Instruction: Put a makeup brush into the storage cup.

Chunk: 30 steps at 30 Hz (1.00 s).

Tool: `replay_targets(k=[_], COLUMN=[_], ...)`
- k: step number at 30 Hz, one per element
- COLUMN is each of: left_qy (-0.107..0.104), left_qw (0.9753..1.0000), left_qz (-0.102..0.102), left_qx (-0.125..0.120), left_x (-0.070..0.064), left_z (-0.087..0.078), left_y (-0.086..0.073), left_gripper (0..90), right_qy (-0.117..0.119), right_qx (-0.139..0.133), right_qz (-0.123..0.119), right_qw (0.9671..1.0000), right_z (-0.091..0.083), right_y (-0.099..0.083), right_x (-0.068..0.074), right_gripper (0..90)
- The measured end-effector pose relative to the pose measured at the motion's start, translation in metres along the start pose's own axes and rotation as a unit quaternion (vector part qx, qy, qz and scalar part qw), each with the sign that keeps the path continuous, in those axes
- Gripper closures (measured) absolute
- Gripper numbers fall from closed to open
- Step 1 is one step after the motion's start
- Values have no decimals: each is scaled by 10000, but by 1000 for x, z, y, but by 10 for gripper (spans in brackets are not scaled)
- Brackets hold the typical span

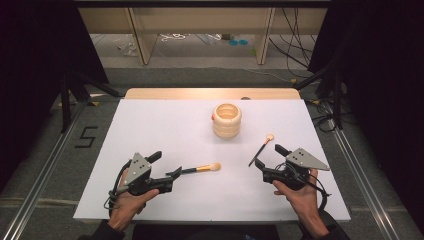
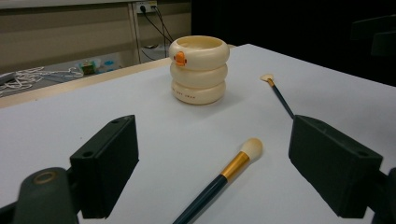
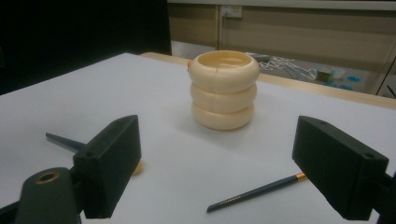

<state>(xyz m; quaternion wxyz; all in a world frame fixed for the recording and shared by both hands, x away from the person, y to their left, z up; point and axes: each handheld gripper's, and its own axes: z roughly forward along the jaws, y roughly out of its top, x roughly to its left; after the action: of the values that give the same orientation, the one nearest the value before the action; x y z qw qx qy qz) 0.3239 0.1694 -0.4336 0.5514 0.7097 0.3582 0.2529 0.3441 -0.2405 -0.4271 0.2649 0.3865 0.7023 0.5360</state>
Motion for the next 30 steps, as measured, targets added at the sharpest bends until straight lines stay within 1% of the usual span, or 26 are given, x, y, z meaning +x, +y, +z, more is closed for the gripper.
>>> replay_targets(k=[1,2,3,5,6,9,10,11,12,13,14,15,17,19,23,24,27,29,30], left_qy=[3,3,2,-5,17,29,21,22,21,22,22,17,10,4,-5,-6,-2,-2,-3], left_qw=[10000,10000,10000,10000,10000,10000,10000,10000,10000,10000,10000,10000,10000,10000,10000,10000,10000,10000,10000], left_qz=[-59,-70,-56,-4,-5,-34,-36,-53,-55,-56,-26,-22,-11,-78,-39,-46,-40,-44,-47], left_qx=[-3,-3,-4,-22,6,8,8,8,9,10,10,8,8,6,25,21,15,23,21], left_x=[-1,-1,-1,0,0,0,0,0,0,0,0,0,0,-1,-1,-1,0,0,0], left_z=[0,0,0,0,-1,-1,-1,-1,-1,-1,-1,-1,0,0,0,0,0,0,0], left_y=[0,0,0,0,0,0,0,0,0,0,0,0,0,-1,-1,-1,0,0,0], left_gripper=[158,158,158,158,158,158,158,158,158,158,158,158,158,158,158,158,158,158,158], right_qy=[9,9,-34,-44,-23,-26,11,-31,-45,-75,-93,-105,-106,-181,-144,-154,-207,-243,-199], right_qx=[-7,-7,49,45,73,76,58,60,137,62,88,185,168,225,243,288,230,360,341], right_qz=[13,13,-34,-36,7,4,29,27,1,-21,-27,-21,-21,-11,9,-8,-5,-16,-9], right_qw=[10000,10000,10000,10000,10000,10000,10000,10000,9999,10000,9999,9998,9998,9996,9996,9995,9995,9991,9992], right_z=[1,1,0,0,0,0,1,1,0,1,1,1,1,2,3,3,4,5,8], right_y=[-1,-1,0,0,0,0,0,0,0,0,1,1,1,2,2,3,3,5,6], right_x=[0,0,-1,-1,0,-1,-1,-1,-1,-2,-4,-4,-5,-8,-10,-11,-12,-14,-17], right_gripper=[164,164,167,167,167,168,168,168,168,168,168,168,168,167,168,168,171,171,174])
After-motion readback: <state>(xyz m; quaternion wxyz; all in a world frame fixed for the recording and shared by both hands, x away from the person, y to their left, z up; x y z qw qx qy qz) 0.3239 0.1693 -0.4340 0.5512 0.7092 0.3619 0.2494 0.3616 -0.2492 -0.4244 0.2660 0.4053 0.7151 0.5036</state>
